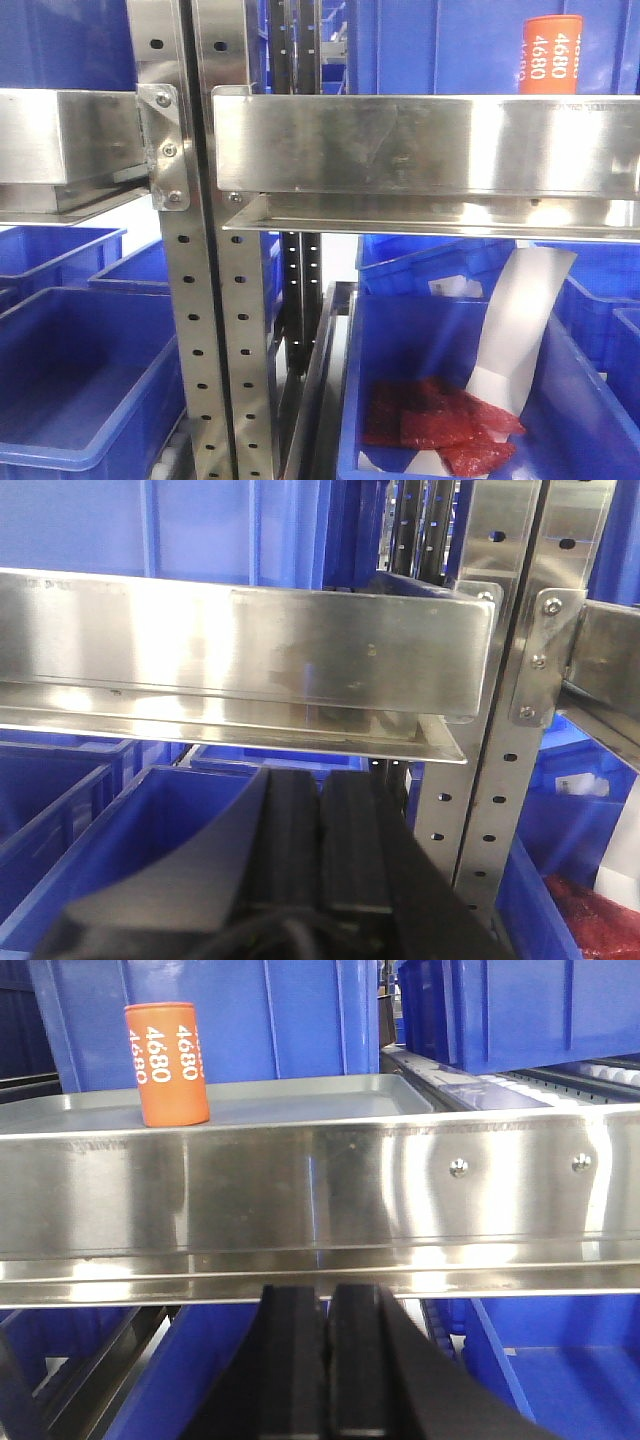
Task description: Grab orange capacitor from left shelf to right conveyor
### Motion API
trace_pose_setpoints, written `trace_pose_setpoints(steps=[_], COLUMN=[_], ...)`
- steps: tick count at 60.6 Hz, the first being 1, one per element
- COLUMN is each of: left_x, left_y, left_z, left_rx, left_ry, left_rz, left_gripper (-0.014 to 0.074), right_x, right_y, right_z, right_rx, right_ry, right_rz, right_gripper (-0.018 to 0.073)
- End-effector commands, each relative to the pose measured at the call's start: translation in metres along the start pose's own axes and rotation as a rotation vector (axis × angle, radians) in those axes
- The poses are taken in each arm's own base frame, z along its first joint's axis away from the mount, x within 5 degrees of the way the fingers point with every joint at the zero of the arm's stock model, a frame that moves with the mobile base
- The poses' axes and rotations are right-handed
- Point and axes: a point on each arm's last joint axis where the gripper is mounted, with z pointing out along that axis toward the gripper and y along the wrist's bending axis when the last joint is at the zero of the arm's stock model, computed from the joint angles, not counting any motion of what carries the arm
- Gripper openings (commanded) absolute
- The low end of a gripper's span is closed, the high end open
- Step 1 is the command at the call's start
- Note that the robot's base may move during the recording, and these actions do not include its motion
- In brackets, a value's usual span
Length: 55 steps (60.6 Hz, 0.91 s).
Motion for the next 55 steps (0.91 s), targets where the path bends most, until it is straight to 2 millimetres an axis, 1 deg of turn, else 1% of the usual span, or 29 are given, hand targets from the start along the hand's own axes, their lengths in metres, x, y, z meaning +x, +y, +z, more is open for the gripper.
trace_pose_setpoints(steps=[1,46,55], left_x=[-0.0095,-0.0095,-0.0095], left_y=[-0.0002,-0.0002,-0.0002], left_z=[-0.0014,-0.0014,-0.0014], left_rx=[0.004,0.004,0.004], left_ry=[-0.1,-0.1,-0.1], left_rz=[-0.003,-0.003,-0.003], left_gripper=[-0.0127,-0.0127,-0.0127], right_x=[-0.0103,-0.0103,-0.0156], right_y=[0.0012,0.0012,0.002], right_z=[-0.0018,-0.0018,-0.0026], right_rx=[-0.009,-0.009,-0.018], right_ry=[-0.109,-0.109,-0.167], right_rz=[-0.002,-0.002,-0.003], right_gripper=[0.0056,0.0056,0.0056])
